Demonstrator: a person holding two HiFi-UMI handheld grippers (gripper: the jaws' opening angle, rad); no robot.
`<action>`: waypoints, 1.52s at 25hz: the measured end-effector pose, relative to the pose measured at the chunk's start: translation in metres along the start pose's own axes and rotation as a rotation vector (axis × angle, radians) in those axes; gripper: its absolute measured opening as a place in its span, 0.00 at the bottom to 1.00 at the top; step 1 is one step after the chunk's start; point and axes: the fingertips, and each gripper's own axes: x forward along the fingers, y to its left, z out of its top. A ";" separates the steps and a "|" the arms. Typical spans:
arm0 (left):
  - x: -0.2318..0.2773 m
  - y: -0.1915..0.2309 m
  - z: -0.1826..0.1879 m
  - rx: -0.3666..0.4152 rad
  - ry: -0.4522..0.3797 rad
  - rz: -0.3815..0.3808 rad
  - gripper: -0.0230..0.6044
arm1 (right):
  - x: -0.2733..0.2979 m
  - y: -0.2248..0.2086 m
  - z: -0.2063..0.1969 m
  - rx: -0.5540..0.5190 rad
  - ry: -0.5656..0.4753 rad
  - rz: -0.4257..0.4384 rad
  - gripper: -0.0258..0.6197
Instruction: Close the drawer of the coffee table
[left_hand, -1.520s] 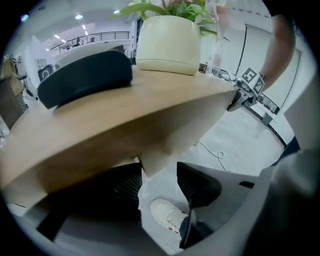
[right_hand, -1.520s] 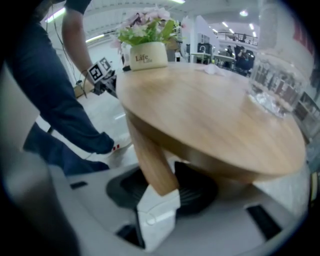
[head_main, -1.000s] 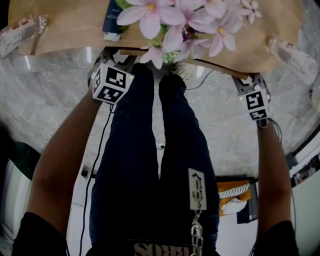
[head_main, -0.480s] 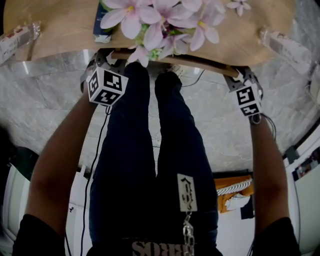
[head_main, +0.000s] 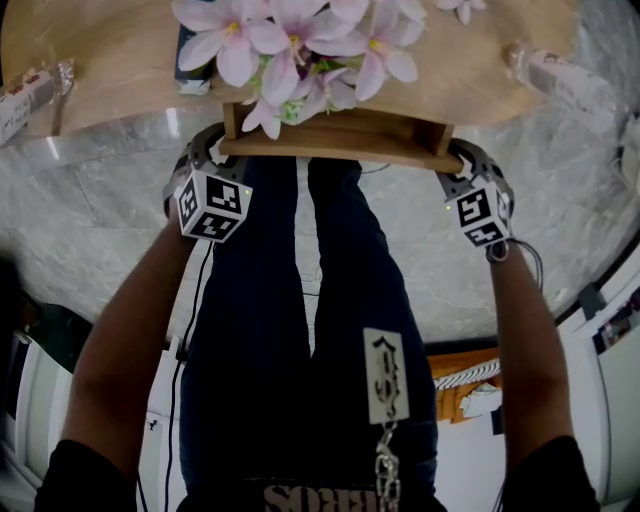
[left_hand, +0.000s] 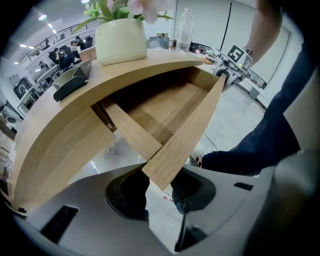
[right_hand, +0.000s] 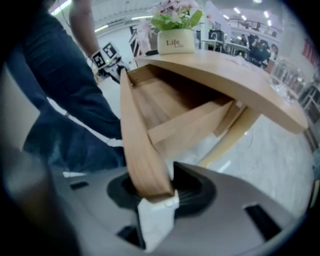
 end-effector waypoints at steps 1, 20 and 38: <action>-0.001 -0.003 -0.003 0.000 0.006 -0.006 0.27 | 0.000 0.005 -0.002 0.004 0.004 0.005 0.28; -0.007 -0.041 -0.048 0.023 0.072 -0.063 0.26 | 0.008 0.065 -0.031 -0.003 0.076 0.064 0.28; -0.013 -0.037 -0.036 -0.039 0.086 -0.107 0.27 | -0.002 0.052 -0.024 0.016 0.103 0.057 0.28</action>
